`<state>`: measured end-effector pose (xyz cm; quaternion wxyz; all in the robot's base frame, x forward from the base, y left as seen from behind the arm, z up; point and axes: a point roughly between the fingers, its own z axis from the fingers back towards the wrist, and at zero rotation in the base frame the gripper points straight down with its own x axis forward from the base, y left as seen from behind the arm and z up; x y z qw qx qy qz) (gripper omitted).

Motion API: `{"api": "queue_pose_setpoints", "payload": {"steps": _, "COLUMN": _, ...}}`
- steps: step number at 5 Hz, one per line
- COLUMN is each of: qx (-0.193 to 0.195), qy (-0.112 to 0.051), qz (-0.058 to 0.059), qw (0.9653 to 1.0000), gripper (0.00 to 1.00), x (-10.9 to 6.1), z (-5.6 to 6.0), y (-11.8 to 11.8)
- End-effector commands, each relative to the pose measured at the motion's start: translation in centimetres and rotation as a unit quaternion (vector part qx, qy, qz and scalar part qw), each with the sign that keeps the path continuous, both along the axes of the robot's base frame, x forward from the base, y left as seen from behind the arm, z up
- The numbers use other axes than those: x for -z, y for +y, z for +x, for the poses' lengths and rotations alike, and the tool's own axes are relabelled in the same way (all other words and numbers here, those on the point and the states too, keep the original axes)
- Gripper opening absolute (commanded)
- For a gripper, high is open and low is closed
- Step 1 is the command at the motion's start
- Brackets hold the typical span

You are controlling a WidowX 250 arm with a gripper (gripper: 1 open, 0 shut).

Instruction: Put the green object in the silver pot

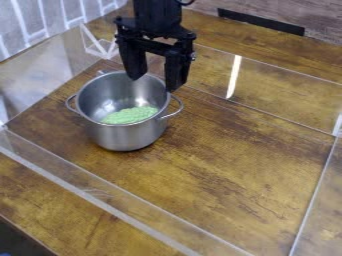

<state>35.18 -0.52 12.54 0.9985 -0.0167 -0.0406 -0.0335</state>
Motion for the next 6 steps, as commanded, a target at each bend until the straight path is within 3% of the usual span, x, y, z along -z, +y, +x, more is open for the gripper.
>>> {"api": "queue_pose_setpoints", "payload": {"steps": 1, "qx": -0.003, "qy": -0.025, "qz": -0.001, "qw": 0.9997, "gripper": 1.00, "x": -0.5, "z": 0.6, "y": 0.1}}
{"api": "queue_pose_setpoints", "payload": {"steps": 3, "qx": -0.009, "qy": -0.032, "qz": 0.000, "qw": 0.9994, "gripper": 1.00, "x": -2.2, "z": 1.5, "y": -3.0}}
{"api": "queue_pose_setpoints", "payload": {"steps": 4, "qx": -0.007, "qy": -0.035, "qz": -0.001, "qw": 0.9994, "gripper": 1.00, "x": -2.1, "z": 2.3, "y": -3.4}}
{"api": "queue_pose_setpoints", "payload": {"steps": 6, "qx": 0.006, "qy": -0.043, "qz": 0.010, "qw": 0.9990, "gripper": 1.00, "x": -2.5, "z": 3.0, "y": -3.6}}
